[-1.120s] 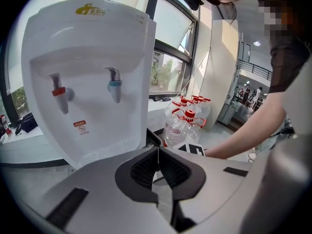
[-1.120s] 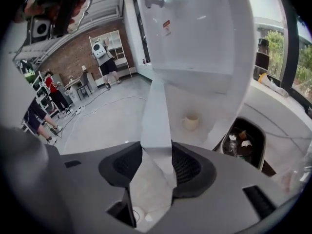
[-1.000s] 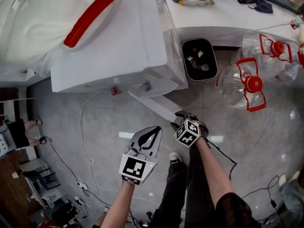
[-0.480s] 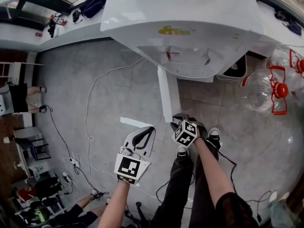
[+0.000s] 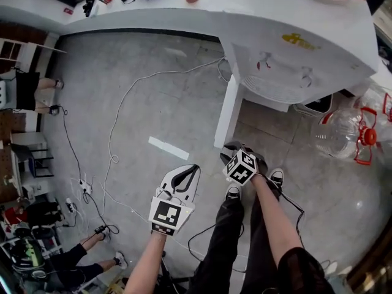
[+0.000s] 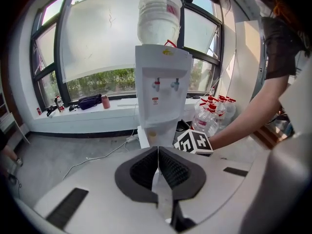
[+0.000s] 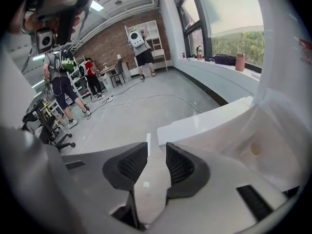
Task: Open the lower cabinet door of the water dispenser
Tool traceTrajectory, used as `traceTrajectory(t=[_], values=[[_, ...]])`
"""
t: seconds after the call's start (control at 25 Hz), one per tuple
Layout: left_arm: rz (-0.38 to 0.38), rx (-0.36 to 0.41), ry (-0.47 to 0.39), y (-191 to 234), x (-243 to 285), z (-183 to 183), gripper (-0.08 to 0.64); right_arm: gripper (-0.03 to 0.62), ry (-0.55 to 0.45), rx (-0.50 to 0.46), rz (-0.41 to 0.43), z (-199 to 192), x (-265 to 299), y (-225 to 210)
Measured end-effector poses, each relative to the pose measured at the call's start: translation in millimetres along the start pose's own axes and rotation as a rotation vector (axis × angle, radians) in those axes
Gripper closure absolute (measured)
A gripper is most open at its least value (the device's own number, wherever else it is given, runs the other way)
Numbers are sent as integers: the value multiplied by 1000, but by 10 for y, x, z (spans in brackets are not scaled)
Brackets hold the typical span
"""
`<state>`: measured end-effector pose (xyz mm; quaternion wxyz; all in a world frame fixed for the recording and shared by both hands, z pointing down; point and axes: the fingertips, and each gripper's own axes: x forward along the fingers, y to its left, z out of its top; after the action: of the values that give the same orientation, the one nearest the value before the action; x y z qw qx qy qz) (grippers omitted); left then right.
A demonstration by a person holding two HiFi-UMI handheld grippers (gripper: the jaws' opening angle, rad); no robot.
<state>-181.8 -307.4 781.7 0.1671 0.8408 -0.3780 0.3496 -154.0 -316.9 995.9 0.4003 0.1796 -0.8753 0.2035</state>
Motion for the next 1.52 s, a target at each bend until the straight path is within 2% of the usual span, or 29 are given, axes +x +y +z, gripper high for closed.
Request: traceTrajectory(t=[0.16,0.36,0.44,0.72,1.04,1.28,1.52], values=[[-12,-4,-9,-121,-146,139,540,463,-45,73,6,112,-397,105],[-45,-22,-56,-387,-453,520,540,463,-168,239,-14,462,-1188,157],[-53,-26,-70,-492,-614,658,540,463,-217,272,-30,631,-1534,187],[-44,-27,-118,-700,-1163,1100,540,463,-371,307,-121,1140,-2829,262],[-86,28,-190,-978,-1951,1527,540,464,-455,299,-234,1432,-4143,703],[-164,79,-237,-1122,-2424,1689,540,465,-530,270,-300,1817,-4794,1123],[-262,179,-285,-1271,-2792,1652,540,466,-598,292,-367,1980,-5053,1697]])
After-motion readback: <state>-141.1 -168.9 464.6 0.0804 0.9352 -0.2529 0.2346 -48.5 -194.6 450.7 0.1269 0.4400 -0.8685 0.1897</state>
